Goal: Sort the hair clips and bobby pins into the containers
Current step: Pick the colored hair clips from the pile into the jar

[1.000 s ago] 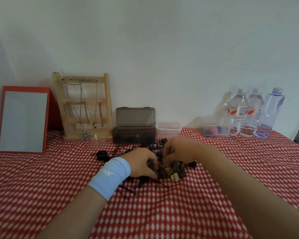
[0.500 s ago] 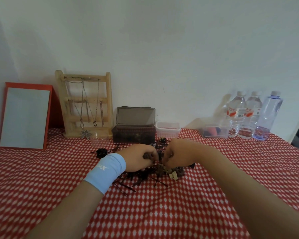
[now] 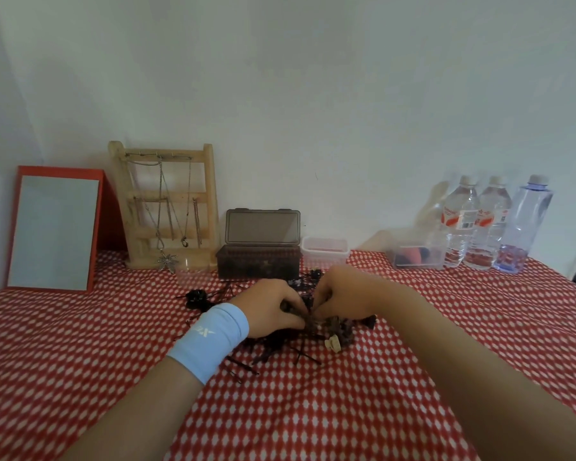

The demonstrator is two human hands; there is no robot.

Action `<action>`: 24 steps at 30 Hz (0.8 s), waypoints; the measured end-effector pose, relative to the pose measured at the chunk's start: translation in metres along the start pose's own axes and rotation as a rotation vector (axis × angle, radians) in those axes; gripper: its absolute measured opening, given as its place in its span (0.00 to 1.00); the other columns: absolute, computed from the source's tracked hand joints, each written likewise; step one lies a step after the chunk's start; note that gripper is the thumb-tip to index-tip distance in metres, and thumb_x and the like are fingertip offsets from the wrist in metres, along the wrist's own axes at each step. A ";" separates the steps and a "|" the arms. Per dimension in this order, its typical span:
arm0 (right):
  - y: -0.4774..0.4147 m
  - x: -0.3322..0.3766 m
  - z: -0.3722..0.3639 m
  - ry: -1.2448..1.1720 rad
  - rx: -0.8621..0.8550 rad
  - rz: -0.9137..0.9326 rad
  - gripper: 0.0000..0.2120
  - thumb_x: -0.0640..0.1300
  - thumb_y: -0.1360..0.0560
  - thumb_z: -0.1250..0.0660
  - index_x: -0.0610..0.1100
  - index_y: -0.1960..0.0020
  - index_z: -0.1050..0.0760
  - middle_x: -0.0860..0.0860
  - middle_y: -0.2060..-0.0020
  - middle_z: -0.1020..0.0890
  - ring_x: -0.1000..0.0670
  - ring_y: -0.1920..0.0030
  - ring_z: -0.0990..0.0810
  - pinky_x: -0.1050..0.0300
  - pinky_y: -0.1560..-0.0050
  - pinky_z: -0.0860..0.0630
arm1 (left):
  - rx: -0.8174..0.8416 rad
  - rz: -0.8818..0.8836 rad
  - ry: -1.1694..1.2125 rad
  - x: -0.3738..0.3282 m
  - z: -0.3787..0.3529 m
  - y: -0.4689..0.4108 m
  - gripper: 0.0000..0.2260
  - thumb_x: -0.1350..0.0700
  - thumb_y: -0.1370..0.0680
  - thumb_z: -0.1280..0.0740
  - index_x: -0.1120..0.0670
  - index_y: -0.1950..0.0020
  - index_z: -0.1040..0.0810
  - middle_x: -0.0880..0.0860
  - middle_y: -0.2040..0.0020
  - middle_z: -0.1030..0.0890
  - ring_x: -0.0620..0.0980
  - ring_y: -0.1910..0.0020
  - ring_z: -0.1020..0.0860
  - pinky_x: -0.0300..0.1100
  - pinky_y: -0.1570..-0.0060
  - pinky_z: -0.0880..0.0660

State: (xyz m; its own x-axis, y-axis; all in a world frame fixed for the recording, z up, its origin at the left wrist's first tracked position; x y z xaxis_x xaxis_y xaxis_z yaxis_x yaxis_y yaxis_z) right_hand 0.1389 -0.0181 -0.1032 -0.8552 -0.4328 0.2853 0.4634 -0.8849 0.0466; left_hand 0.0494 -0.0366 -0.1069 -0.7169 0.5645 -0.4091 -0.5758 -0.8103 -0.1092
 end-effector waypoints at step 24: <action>-0.133 -0.022 0.060 -0.076 -0.371 0.038 0.11 0.40 0.26 0.27 0.46 0.44 0.16 0.50 0.50 0.16 0.51 0.51 0.20 0.56 0.46 0.23 | -0.359 0.165 0.011 0.108 0.086 -0.084 0.15 0.56 0.25 0.29 0.49 0.38 0.22 0.48 0.45 0.24 0.46 0.48 0.25 0.39 0.45 0.31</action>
State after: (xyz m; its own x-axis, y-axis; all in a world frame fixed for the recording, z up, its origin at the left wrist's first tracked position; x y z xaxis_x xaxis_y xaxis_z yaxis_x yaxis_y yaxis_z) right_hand 0.1096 0.1196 -0.0579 -0.8127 -0.4649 0.3512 0.3670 -0.8766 -0.3112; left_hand -0.0138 0.1059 -0.0644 -0.7827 0.4224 -0.4571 -0.2778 -0.8943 -0.3507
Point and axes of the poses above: each hand's wrist, its own y-axis away from the middle knuckle, its own z-axis out of the back of the hand, x = y × z, the point moved 10 cm from there along -y, towards the middle knuckle
